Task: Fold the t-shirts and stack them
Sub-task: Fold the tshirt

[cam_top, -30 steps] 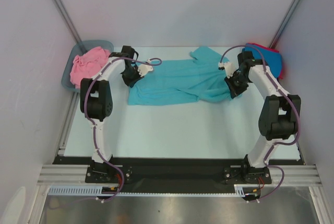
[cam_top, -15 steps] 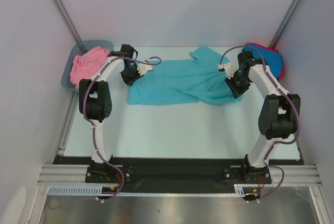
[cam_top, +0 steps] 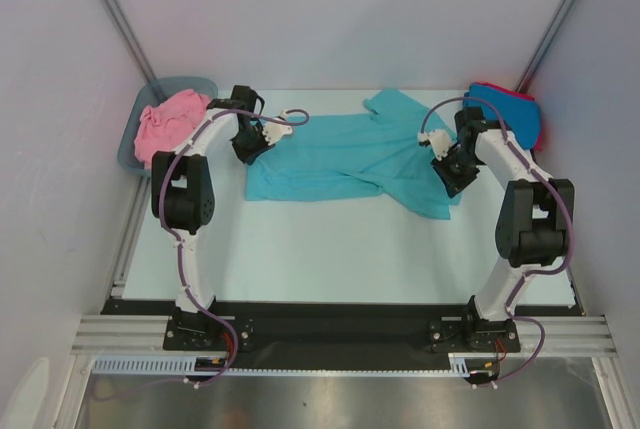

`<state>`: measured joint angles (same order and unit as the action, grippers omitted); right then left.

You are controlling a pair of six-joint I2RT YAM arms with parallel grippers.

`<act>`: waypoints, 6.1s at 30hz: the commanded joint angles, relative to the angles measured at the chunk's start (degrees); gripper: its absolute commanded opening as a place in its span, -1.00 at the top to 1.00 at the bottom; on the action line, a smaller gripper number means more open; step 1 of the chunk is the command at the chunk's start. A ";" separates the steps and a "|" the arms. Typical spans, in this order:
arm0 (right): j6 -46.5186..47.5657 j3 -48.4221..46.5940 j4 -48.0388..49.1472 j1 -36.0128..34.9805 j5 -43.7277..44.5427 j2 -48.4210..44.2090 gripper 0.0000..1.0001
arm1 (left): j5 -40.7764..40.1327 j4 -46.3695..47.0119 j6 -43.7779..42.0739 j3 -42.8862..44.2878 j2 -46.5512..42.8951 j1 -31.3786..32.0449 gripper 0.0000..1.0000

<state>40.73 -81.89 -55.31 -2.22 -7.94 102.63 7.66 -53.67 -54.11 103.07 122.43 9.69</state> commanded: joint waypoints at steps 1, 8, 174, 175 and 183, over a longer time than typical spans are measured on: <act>0.84 3.91 -0.76 0.20 -1.36 -1.20 0.51 | 0.16 0.58 -0.74 0.56 -2.99 0.41 0.99; 1.19 14.98 5.46 -1.91 0.81 -7.25 0.25 | 0.16 0.67 -0.74 -0.23 -3.16 0.41 0.99; 32.39 30.30 -9.91 -3.58 15.86 -21.77 1.00 | -10.82 -15.15 -28.43 -33.89 -25.23 6.65 0.99; 32.48 30.30 -9.73 -3.41 15.77 -21.86 1.00 | -10.65 -15.15 -28.25 -33.98 -25.22 6.74 0.99; 30.29 25.82 -3.41 -3.32 14.36 -21.07 1.00 | -9.77 -13.04 -26.05 -31.98 -24.96 7.01 0.99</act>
<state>71.59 -52.56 -61.89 -6.00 5.17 81.65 -2.79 -66.76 -81.12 68.99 97.65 16.86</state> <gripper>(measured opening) 0.009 0.008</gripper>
